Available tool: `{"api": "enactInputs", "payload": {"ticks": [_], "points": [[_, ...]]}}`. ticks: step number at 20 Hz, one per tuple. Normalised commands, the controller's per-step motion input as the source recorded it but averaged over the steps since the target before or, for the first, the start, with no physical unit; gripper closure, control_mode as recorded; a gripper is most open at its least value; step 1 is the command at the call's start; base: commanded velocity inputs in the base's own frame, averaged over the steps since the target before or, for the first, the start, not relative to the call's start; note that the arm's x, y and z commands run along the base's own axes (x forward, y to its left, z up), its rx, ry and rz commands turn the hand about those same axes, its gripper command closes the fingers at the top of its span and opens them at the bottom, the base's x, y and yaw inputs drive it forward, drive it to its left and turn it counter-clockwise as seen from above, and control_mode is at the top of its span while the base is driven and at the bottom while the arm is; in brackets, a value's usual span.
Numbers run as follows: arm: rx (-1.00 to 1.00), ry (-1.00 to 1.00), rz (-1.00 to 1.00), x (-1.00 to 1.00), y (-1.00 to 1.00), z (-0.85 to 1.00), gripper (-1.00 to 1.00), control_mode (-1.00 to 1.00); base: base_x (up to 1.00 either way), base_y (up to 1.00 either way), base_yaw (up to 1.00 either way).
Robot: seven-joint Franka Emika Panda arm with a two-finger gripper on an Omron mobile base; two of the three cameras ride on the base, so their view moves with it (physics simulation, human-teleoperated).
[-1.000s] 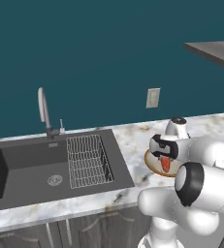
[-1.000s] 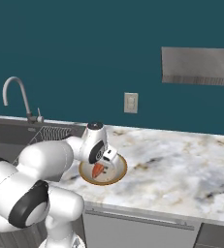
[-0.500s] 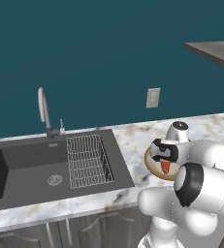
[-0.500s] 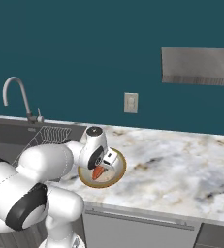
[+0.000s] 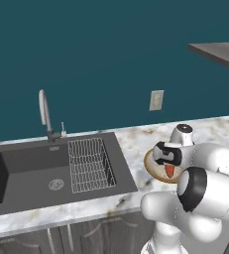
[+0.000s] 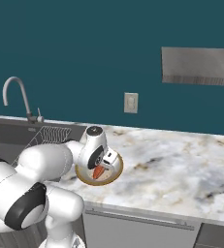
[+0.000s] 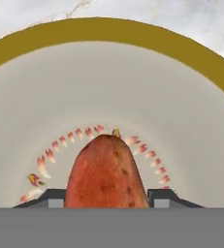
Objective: Pick the pears from the cabinet and place them in one bowl. Pick the sweet potato from the sink and place it in the other bowl.
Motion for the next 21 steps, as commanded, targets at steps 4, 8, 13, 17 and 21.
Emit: {"api": "enactInputs", "payload": {"ticks": [4,8,13,17,21], "points": [[0.00,0.00,0.00,0.00,0.00,0.02,-1.00,-1.00,0.00,0.00,0.00],[0.00,0.00,0.00,0.00,0.01,0.12,-1.00,-1.00,0.00,0.00,0.00],[0.00,0.00,0.00,0.00,0.01,0.40,-1.00,-1.00,0.00,0.00,0.00],[0.00,0.00,0.00,-0.39,0.23,0.41,-1.00,-1.00,0.00,0.00,0.00],[0.00,0.00,0.04,-0.67,0.47,0.31,-1.00,-1.00,0.00,0.00,0.00]]}}
